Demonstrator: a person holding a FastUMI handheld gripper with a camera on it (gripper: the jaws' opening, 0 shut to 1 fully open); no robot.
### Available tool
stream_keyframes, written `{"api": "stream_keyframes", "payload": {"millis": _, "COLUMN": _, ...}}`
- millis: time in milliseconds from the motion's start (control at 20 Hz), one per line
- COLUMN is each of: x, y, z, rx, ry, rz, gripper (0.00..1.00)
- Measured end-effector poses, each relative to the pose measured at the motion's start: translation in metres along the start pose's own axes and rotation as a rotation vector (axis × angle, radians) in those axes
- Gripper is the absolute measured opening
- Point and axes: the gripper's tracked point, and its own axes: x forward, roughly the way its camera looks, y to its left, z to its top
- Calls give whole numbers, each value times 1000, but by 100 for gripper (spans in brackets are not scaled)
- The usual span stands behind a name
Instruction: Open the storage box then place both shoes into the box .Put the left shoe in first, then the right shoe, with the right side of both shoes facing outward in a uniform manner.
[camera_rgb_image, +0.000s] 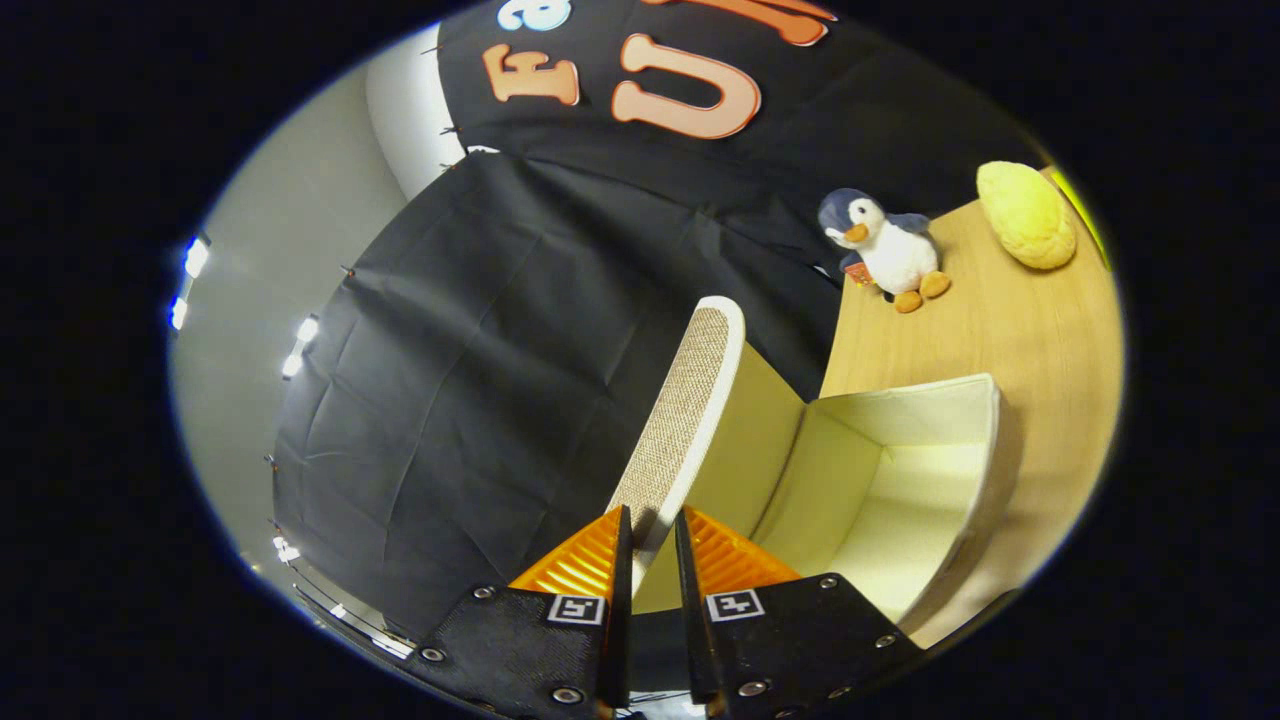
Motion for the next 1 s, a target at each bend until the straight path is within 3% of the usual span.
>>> {"api": "stream_keyframes", "payload": {"millis": 550, "x": 95, "y": 34, "z": -10, "rx": -63, "ry": 27, "rz": -34, "gripper": 22}}
{"api": "stream_keyframes", "payload": {"millis": 750, "x": 102, "y": 34, "z": -22, "rx": -86, "ry": 63, "rz": -58, "gripper": 23}}
{"api": "stream_keyframes", "payload": {"millis": 950, "x": 71, "y": 17, "z": -19, "rx": -196, "ry": 44, "rz": -137, "gripper": 44}}
{"api": "stream_keyframes", "payload": {"millis": 1000, "x": 60, "y": 7, "z": -17, "rx": -228, "ry": 32, "rz": -168, "gripper": 56}}
